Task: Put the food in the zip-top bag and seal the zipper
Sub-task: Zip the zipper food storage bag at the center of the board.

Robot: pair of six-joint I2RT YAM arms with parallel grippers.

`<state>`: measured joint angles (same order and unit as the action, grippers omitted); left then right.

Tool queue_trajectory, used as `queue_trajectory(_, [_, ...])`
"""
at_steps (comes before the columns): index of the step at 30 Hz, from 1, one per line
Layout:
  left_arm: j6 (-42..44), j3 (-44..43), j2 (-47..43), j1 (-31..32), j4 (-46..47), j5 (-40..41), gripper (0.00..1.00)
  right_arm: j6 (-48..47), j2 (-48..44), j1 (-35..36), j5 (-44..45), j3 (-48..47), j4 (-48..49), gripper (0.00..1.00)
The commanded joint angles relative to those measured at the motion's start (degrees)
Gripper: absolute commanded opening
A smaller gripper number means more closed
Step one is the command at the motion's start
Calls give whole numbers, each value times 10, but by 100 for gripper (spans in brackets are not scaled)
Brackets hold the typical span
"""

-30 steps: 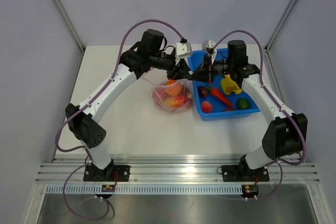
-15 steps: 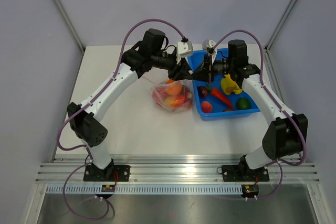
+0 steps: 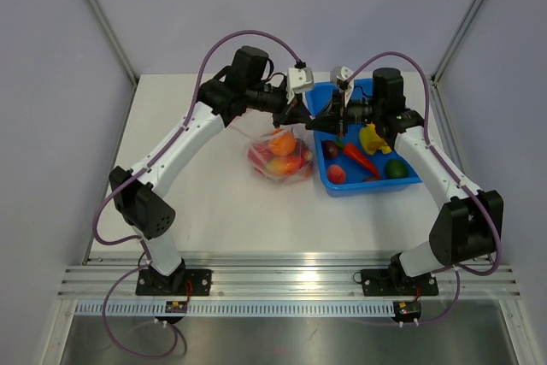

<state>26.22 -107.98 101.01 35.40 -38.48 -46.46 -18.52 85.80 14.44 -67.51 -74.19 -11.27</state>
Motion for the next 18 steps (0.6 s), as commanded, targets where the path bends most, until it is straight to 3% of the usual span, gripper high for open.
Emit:
queue_trajectory(1, [24,-3,-6,3,-54,16,0,23,-41,2,30,7,99,0])
queue_trajectory(18, [14,70,-55,-74,-63,17,0,103,-53,-18,109,59,232,0])
